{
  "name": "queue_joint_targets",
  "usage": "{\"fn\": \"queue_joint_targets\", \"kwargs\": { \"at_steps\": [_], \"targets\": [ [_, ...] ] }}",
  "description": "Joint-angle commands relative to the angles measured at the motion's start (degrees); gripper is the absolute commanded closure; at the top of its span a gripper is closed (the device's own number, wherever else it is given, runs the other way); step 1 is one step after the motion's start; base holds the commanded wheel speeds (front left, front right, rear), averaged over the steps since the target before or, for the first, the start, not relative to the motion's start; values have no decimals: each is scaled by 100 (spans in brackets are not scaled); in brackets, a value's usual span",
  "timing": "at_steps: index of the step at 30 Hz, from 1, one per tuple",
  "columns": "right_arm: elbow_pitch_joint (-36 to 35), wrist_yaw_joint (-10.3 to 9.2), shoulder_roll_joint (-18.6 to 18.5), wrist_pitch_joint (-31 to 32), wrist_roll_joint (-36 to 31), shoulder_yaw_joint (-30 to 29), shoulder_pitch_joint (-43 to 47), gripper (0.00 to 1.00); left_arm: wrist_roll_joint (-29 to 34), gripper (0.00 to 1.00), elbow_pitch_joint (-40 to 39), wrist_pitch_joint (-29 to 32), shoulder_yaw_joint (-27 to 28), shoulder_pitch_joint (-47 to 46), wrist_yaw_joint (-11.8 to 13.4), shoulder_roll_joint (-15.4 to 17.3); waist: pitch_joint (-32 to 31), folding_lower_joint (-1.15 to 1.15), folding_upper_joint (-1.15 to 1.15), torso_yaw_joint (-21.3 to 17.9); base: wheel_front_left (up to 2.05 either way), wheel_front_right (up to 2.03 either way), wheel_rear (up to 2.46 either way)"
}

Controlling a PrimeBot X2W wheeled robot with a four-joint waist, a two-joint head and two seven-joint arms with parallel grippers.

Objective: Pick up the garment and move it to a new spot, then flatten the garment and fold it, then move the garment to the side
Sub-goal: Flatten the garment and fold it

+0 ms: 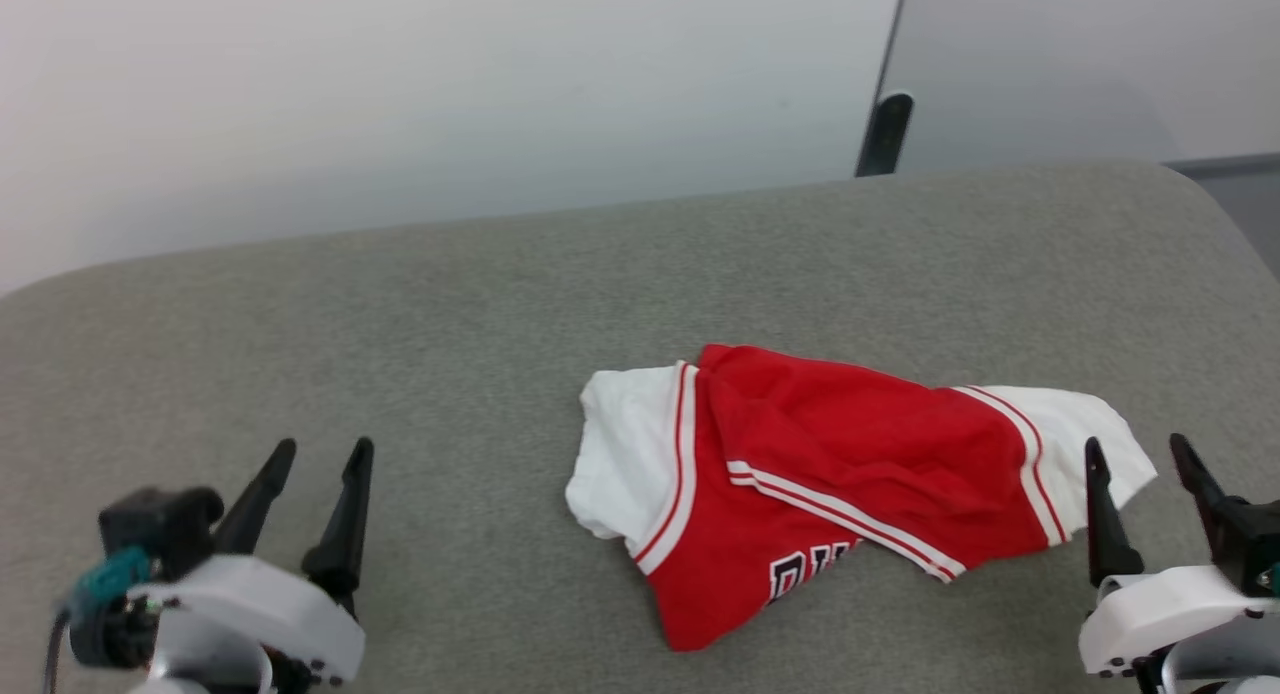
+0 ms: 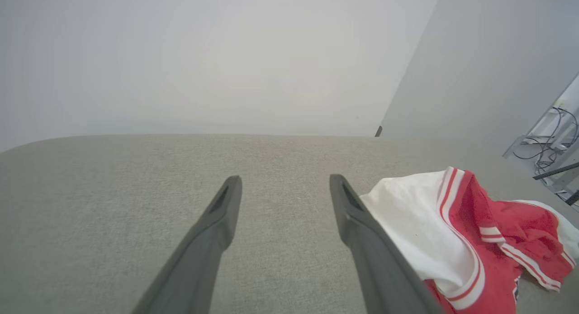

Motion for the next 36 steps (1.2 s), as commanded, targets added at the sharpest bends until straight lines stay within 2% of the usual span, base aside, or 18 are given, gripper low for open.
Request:
{"fn": "queue_joint_targets", "kwargs": {
  "at_steps": [1,5,7,10,12,15,21,27,32,36],
  "targets": [
    [0,-8,36,-30,-16,23,31,0,-36,0,-48,84,1,-112,21,35,119,0,0,-192,0,0,0],
    [57,-8,102,-99,20,72,-69,0,-328,0,-128,983,-99,-529,-47,213,232,0,0,-363,0,0,0],
    [85,-8,122,-114,27,93,-125,0,-528,0,-192,1626,-214,-875,-67,289,292,0,0,-425,0,0,0],
    [122,-8,135,-106,35,98,-186,0,-795,0,-157,2735,-450,-1432,38,378,389,0,0,-494,0,0,0],
    [152,-8,143,-105,56,122,-235,0,-995,0,-76,3492,-609,-1830,183,324,457,0,0,-536,0,0,0],
    [207,-8,151,-134,89,145,-290,0,-1098,0,124,4533,-858,-2404,533,311,558,0,0,-606,0,0,0],
    [382,-8,156,-214,153,256,-406,0,-1184,0,509,5968,-1342,-3331,1183,-69,758,0,0,-740,0,0,0],
    [592,-8,155,-349,307,385,-544,0,-1189,0,707,6612,-1594,-4011,1521,-447,975,0,0,-885,0,0,0],
    [791,-8,155,-480,469,479,-658,0,-958,0,901,6807,-1834,-4365,1552,-456,1142,0,0,-1006,0,0,0],
    [958,-8,156,-580,567,558,-752,0,-740,0,1141,6896,-2014,-4447,1522,-303,1259,0,0,-1084,0,0,0]
  ]
}}
